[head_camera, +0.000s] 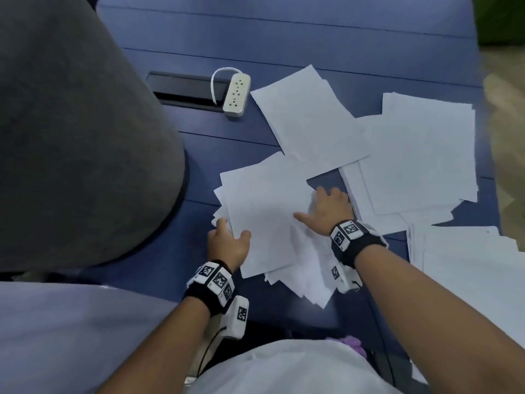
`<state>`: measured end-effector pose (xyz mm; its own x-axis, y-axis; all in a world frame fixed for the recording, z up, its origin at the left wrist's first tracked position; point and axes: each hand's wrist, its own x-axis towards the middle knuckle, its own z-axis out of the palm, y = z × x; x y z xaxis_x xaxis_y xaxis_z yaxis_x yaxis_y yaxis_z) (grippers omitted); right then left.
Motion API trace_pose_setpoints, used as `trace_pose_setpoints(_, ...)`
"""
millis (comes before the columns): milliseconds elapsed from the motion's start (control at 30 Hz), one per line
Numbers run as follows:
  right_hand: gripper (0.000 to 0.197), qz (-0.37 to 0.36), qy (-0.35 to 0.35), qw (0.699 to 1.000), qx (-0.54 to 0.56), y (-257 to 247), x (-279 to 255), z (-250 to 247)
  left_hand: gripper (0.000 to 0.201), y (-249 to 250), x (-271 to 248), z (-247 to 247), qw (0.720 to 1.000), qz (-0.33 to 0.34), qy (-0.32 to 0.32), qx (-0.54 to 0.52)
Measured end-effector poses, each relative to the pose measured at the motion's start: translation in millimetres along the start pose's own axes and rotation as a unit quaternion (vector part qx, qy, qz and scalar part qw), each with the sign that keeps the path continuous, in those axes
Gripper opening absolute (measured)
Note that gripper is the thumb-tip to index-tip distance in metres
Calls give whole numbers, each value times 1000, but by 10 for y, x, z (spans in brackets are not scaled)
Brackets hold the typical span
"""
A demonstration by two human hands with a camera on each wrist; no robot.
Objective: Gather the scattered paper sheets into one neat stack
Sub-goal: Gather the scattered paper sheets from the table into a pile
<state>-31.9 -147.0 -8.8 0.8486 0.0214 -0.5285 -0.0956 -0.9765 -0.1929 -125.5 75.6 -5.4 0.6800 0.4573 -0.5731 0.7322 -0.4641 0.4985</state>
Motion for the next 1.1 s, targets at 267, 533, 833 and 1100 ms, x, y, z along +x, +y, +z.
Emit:
trace_pose_setpoints(267,88,31,-60,994,85,-23,-140,247,59,-42,18,51,1000,-25,-9,16)
trace_pose_setpoints(533,72,48,-63,992,98,15,-364,330,93,35,-103,129,994,-84,11,-68)
trace_pose_setpoints(833,71,51,-35,993,100,345,-580,366,102,266,-325,387,996,-85,-10,-11)
trace_pose_setpoints(1100,28,52,-40,979,194,705,-729,439,109,337,-491,668,997,-73,3,15)
